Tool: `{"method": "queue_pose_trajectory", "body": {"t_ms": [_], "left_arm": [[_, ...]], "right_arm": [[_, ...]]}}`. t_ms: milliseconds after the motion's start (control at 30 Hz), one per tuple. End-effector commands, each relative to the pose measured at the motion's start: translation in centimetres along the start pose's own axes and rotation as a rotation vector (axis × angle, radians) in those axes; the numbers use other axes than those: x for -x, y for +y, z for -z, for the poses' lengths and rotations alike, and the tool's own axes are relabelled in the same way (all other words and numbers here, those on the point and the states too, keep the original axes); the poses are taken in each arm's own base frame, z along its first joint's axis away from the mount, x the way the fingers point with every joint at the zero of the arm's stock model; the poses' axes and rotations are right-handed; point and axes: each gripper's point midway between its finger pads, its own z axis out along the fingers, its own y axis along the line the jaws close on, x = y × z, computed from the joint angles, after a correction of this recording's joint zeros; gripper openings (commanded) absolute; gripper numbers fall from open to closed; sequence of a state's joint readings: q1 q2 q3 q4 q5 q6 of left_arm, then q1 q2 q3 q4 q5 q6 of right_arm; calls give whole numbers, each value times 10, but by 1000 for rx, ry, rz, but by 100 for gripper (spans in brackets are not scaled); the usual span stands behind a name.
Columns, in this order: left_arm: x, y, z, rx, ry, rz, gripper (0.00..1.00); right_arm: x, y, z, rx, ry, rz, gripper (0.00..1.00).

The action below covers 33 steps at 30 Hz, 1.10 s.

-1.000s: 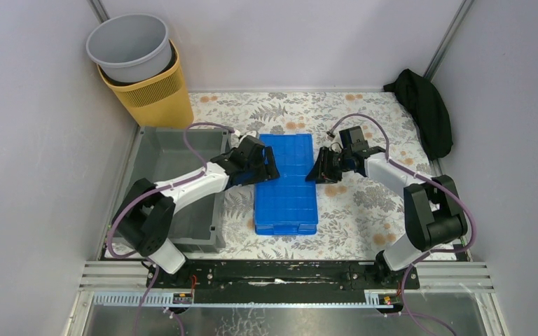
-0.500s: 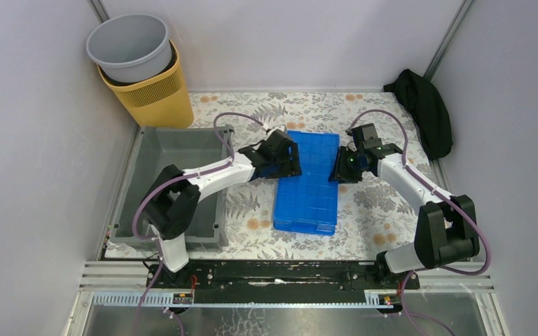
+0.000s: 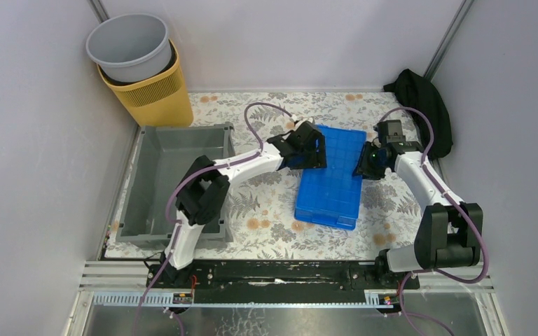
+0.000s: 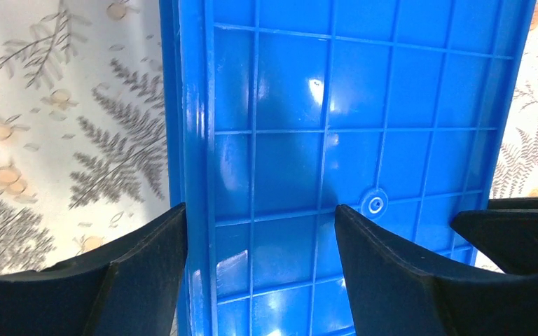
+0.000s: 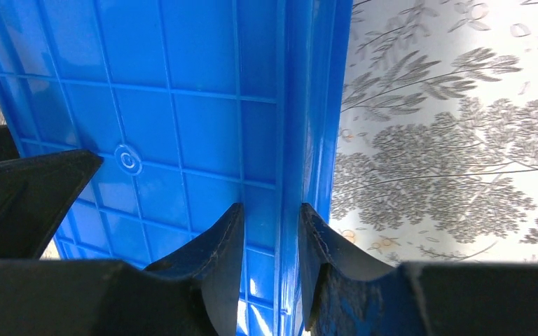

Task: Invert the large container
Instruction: Move the container to the center of the board.

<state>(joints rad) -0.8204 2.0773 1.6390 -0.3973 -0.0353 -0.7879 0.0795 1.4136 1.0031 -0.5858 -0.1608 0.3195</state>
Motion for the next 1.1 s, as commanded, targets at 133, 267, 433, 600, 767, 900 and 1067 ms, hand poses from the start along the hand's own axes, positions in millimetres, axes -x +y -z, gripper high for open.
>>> {"method": "queue_pose_trajectory", "body": {"t_ms": [133, 267, 433, 600, 767, 900, 1067], "left_arm": [[-7, -128, 8, -412, -1, -10, 80], [-8, -130, 5, -430, 1, -18, 81], [-8, -132, 7, -443, 2, -28, 83], [-5, -131, 11, -450, -11, -39, 84], [-1, -129, 11, -460, -17, -36, 85], [2, -131, 12, -471, -19, -31, 85], [1, -131, 14, -477, -21, -27, 86]], "right_arm": [[35, 31, 11, 153, -71, -16, 16], [41, 19, 8, 128, -81, -43, 17], [49, 9, 6, 96, -95, -68, 19], [57, -3, 5, 64, -97, -92, 29], [64, -10, 13, 32, -111, -100, 50], [64, -11, 30, 13, -139, -95, 66], [47, -4, 52, 32, -173, -102, 74]]}}
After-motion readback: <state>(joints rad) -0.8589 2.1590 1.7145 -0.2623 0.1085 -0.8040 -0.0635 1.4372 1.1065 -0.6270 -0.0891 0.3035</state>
